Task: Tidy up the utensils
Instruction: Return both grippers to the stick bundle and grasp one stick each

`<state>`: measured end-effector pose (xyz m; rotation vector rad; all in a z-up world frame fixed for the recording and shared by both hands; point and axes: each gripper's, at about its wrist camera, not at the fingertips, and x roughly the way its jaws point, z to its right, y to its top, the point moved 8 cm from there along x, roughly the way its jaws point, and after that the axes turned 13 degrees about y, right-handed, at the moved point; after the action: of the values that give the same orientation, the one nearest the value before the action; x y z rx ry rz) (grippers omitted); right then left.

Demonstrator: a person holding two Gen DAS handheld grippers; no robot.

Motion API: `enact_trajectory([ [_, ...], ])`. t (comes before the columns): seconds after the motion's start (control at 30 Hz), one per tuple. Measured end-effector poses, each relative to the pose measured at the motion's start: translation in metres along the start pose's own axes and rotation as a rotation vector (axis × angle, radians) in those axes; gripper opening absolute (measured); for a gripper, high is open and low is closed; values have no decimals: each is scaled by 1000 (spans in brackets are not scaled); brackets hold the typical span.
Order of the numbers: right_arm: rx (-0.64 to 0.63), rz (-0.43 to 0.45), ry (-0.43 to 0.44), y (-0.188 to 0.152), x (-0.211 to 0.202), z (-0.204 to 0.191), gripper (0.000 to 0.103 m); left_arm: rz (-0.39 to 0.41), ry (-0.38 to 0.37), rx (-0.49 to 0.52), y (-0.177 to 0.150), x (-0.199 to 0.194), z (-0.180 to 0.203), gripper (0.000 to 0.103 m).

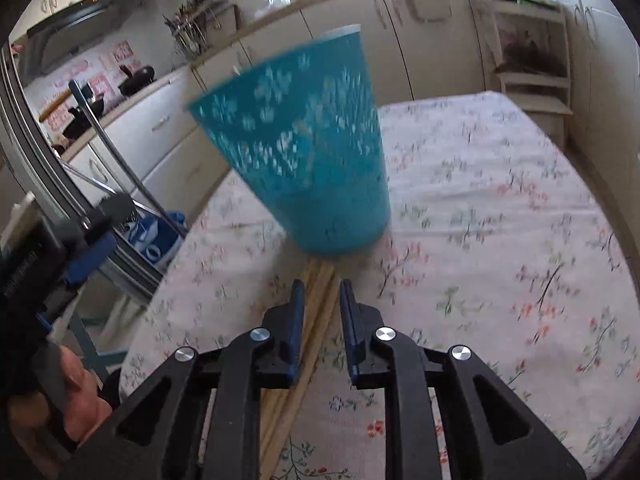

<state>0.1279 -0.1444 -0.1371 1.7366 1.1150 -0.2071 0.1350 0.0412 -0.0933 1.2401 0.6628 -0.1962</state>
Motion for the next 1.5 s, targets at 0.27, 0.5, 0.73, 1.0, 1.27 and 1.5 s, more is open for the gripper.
enact_trajectory([
  [0.27,-96,-106,-98,-29,27,-3,14,-42,-1,51,-14,-2,-1,73],
  [0.5,-160,-128,-139,-22,19,5,9,-182,-20,214,-51,23,24,74],
  [0.73,-125,-109,-119,-21,5,24,8,-255,-43,358,-82,45,66,73],
  [1.0,-113,-97,-84,-20,3,26,8,-336,-51,387,-98,66,74,45],
  [1.27,-106,-91,-67,-20,2,27,8,-373,-123,286,-91,69,70,7],
  [1.5,-106,-95,-74,-20,3,27,8,-375,-146,208,-82,67,58,5],
])
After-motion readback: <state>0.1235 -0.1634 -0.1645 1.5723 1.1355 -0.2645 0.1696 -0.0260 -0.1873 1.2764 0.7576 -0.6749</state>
